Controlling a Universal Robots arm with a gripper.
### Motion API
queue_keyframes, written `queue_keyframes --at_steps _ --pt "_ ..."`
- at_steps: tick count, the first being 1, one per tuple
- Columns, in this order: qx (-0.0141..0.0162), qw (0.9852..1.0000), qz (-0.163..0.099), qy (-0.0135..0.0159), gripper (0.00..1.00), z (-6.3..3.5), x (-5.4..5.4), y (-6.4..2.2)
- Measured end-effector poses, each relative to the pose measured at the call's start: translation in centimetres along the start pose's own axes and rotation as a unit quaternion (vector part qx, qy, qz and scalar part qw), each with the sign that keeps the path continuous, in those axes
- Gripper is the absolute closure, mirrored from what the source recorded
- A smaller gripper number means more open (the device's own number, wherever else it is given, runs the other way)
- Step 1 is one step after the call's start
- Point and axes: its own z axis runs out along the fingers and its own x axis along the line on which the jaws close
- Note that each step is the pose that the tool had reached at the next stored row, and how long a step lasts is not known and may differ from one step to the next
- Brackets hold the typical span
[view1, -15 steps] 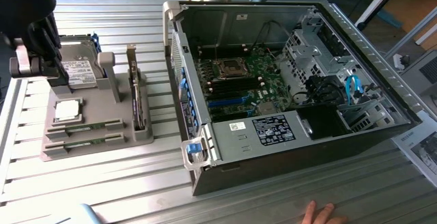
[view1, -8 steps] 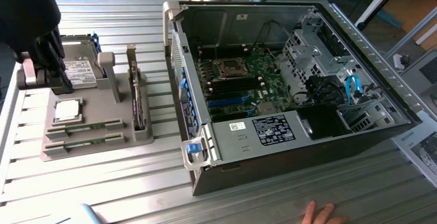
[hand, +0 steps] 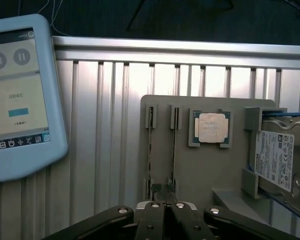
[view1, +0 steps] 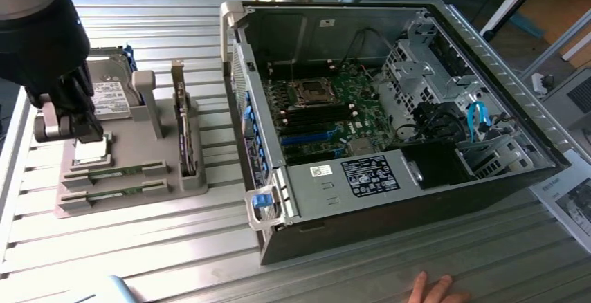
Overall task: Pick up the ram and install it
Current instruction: 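Pick up the ram and move it above insertion slot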
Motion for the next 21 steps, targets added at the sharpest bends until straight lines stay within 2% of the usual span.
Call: queue_keyframes --at_steps 4,14,15,19,20,21 --pt "0.0009 1.0000 0.000 0.0000 0.89 1.05 0.28 0.01" --pt "0.0009 1.0000 0.000 0.0001 0.89 1.08 0.29 0.00" --pt "0.0009 1.0000 0.000 0.0000 0.82 1.08 0.29 0.00" --pt "0.0009 1.0000 0.000 0.0000 0.81 1.08 0.29 0.00" --pt "0.0009 1.0000 0.000 0.0000 0.75 1.08 0.29 0.00" --pt "0.0010 1.0000 0.000 -0.0001 0.75 1.10 0.29 -0.02"
